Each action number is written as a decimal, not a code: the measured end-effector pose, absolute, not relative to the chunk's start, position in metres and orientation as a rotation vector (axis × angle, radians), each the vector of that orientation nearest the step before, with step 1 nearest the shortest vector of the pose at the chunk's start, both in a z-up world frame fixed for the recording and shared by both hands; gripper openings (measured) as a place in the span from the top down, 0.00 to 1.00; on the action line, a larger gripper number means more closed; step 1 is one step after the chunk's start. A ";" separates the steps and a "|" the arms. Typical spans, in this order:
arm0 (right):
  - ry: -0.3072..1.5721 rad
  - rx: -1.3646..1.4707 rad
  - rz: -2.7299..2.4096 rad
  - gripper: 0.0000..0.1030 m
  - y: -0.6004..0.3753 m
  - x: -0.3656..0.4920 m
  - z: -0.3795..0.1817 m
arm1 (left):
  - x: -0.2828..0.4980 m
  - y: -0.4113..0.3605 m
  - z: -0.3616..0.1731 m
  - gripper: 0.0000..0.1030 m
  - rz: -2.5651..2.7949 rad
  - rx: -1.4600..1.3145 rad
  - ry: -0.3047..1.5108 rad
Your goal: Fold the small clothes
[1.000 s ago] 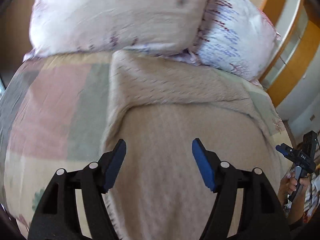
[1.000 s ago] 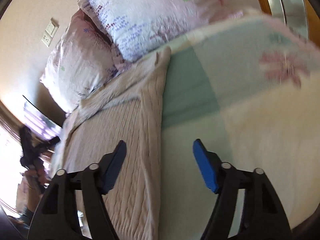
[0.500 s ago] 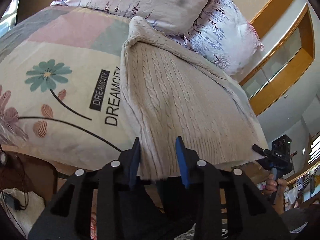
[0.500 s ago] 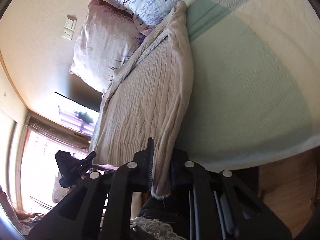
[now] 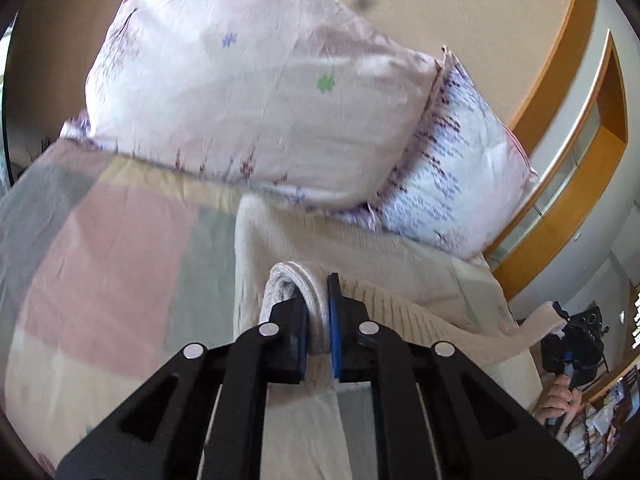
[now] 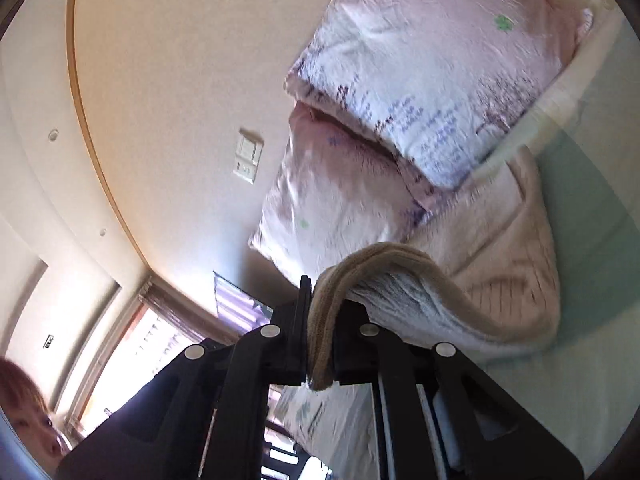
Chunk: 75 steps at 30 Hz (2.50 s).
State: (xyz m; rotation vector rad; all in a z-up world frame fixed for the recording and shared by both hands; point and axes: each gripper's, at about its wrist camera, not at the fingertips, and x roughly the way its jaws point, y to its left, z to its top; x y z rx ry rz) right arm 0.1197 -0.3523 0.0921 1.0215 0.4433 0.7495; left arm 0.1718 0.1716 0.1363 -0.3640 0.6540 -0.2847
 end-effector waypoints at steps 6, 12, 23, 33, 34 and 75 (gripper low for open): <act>0.481 1.109 0.527 0.91 -0.351 0.254 0.067 | 0.310 0.138 0.116 0.91 -0.186 -0.285 0.718; 0.633 1.033 0.312 0.13 -0.359 0.303 0.026 | 0.331 0.162 0.089 0.27 -0.141 -0.372 0.753; 0.504 0.888 0.320 0.06 -0.375 0.283 0.044 | 0.300 0.203 0.017 0.42 -0.337 -0.601 1.001; 0.512 0.916 0.343 0.06 -0.380 0.284 0.049 | 0.298 0.181 0.011 0.86 -0.443 -0.926 0.943; 0.501 0.923 0.345 0.06 -0.384 0.282 0.052 | 0.296 0.170 0.026 0.86 -0.470 -0.919 0.913; 1.019 0.865 0.864 0.61 -0.296 0.323 0.016 | 0.288 0.010 0.063 0.52 -0.554 -0.288 0.941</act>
